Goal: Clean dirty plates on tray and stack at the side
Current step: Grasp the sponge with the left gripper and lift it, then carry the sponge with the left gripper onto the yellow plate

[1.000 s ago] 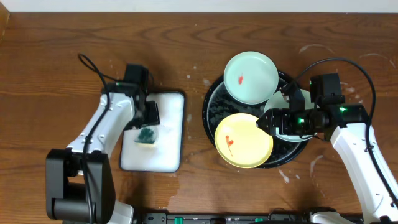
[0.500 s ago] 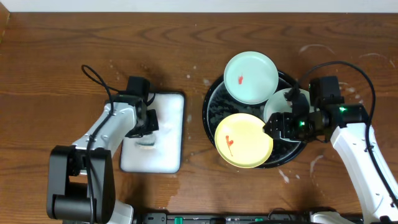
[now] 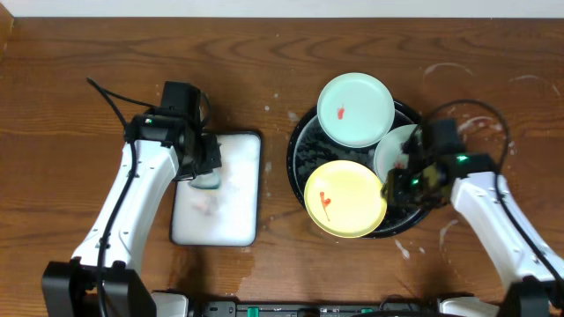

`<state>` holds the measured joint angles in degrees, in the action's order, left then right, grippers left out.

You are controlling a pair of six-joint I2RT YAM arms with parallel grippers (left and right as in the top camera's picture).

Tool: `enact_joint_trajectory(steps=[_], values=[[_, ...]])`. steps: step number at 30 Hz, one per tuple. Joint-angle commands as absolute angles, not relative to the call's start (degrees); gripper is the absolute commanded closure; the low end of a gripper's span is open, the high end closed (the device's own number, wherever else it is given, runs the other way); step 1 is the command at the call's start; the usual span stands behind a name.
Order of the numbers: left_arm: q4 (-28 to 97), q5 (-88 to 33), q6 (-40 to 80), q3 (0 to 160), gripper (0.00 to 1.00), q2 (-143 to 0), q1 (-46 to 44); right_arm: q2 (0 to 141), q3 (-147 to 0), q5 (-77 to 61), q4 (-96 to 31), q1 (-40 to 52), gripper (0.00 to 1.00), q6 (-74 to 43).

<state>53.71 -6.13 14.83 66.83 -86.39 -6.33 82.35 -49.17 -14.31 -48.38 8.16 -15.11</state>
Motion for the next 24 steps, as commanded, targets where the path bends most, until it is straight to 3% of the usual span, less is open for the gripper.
enact_joint_trajectory(steps=[1, 5, 11, 24], values=[[54.0, -11.2, 15.1, 67.5, 0.92, -85.5, -6.9, 84.3, -46.3, -14.2, -45.0, 10.7, 0.54, -15.8], [54.6, -11.2, 15.1, 67.5, 0.92, -85.5, -9.0, 87.0, -43.8, -14.2, -38.7, 12.9, 0.65, -15.9], [55.3, -11.1, 15.1, 67.5, 0.93, -85.5, -13.6, 91.1, -41.5, -13.8, -29.5, 14.3, 0.98, -17.8], [53.6, -11.1, 15.1, 67.5, 0.93, -85.5, -21.8, 91.3, -41.6, 3.2, -22.7, 14.3, 0.99, -27.8]])
